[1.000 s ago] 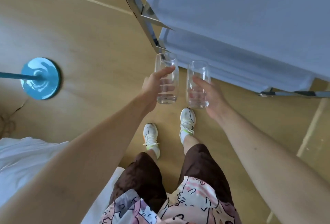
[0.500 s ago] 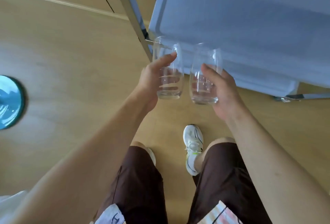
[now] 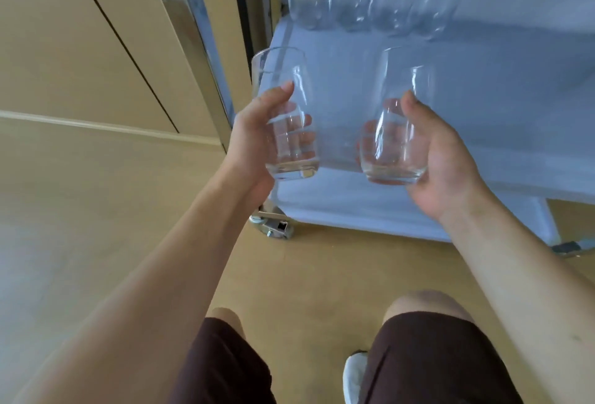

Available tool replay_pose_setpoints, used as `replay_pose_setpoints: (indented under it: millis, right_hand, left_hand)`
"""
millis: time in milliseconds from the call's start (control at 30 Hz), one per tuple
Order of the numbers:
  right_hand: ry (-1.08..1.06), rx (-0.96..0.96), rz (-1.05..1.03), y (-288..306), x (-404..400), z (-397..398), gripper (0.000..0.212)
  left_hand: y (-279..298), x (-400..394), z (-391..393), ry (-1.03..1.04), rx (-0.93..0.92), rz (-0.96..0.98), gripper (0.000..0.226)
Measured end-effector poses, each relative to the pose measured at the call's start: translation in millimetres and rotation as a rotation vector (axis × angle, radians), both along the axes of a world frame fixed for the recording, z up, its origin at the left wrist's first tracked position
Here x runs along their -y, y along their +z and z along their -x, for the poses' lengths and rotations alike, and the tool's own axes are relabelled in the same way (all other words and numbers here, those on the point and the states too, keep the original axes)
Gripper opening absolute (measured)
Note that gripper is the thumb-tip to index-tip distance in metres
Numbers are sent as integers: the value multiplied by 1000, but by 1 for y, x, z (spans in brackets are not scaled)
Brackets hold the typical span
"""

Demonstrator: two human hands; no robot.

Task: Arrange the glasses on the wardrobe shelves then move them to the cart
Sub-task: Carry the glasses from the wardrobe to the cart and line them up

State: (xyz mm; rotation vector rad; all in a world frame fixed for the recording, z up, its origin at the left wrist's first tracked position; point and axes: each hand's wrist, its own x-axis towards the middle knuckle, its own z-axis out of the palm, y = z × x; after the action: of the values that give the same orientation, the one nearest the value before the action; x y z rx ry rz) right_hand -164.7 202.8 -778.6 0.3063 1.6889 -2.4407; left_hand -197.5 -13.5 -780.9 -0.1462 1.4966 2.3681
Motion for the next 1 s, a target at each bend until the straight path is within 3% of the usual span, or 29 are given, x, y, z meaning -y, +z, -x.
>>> replay_pose_setpoints:
  millis: [133,300,667,900,1000]
  right_hand:
    - [-6,-60,-15,-3,1,16,63]
    - [-53,-97,-15,-7,4,30,43]
    - [-289,-224,-87,-12,-51,51,33]
    - [-419,-237,-178,-6,-110,84,49]
    - [-467,-237,-219,-4,-131,99,57]
  left_hand:
    - [-3,-7,15,-72,-56,-35,50]
    - [7,-22,31,-92,-101,26,68]
    - [12,-83,61,-81,-170,107,57]
    - [2,-139,89,-60,-199,185,50]
    - [1,-158,104,-28,-211,238,64]
